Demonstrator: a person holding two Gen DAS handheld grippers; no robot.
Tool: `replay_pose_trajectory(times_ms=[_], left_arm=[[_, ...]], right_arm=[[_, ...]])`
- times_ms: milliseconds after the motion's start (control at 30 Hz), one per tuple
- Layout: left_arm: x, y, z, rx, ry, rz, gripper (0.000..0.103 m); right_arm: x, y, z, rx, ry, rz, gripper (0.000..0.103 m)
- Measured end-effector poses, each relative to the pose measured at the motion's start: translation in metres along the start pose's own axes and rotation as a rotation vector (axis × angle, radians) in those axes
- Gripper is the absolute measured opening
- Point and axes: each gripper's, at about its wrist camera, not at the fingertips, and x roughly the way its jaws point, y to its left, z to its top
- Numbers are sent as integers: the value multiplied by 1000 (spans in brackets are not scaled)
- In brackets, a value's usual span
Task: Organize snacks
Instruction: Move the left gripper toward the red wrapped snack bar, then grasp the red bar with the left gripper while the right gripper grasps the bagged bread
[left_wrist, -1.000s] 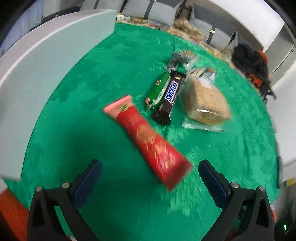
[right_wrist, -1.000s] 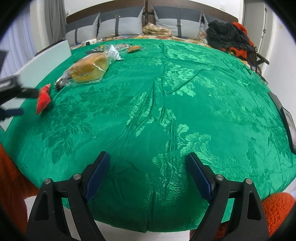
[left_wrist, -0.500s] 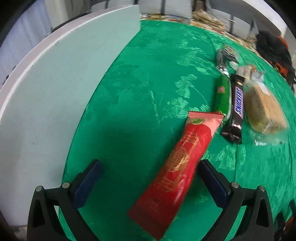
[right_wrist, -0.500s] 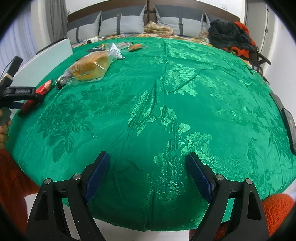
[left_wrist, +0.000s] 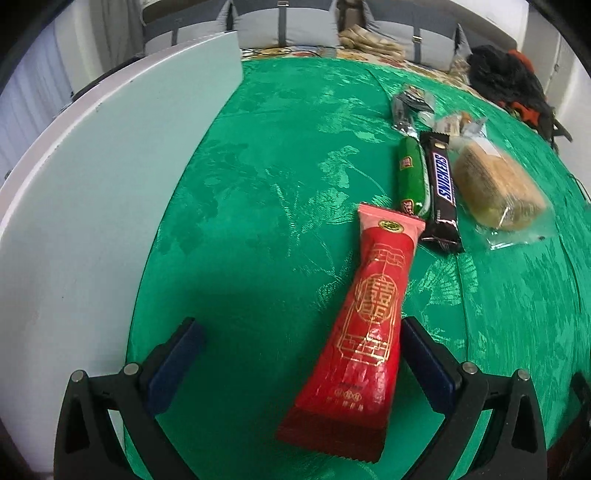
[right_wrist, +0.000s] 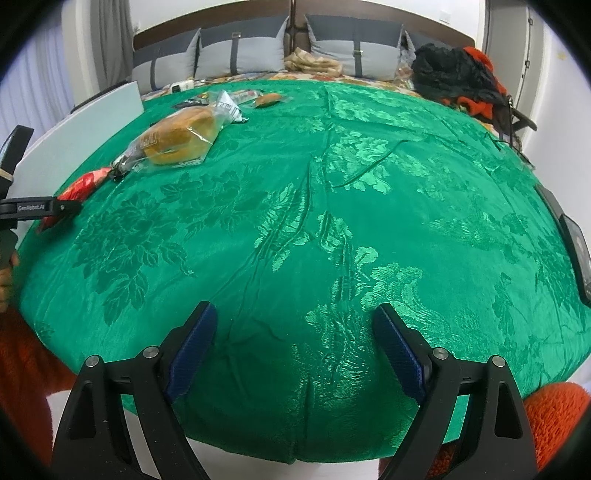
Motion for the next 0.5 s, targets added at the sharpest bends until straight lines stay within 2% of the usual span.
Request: replay_pose_trajectory(times_ms=[267, 367, 433, 500], left_arm=[[-1, -2, -3, 1, -21, 2, 103], [-2, -2, -2, 2, 13, 4, 103], [-1, -5, 4, 34, 50, 9, 103], [-1, -11, 8, 80, 55, 21, 103]], right_arm=[[0, 0, 0, -2, 0, 2, 90], [0, 0, -1, -2, -1, 2, 90], [1, 0, -1, -2, -1, 2, 90], [1, 0, -1, -2, -1, 2, 90]])
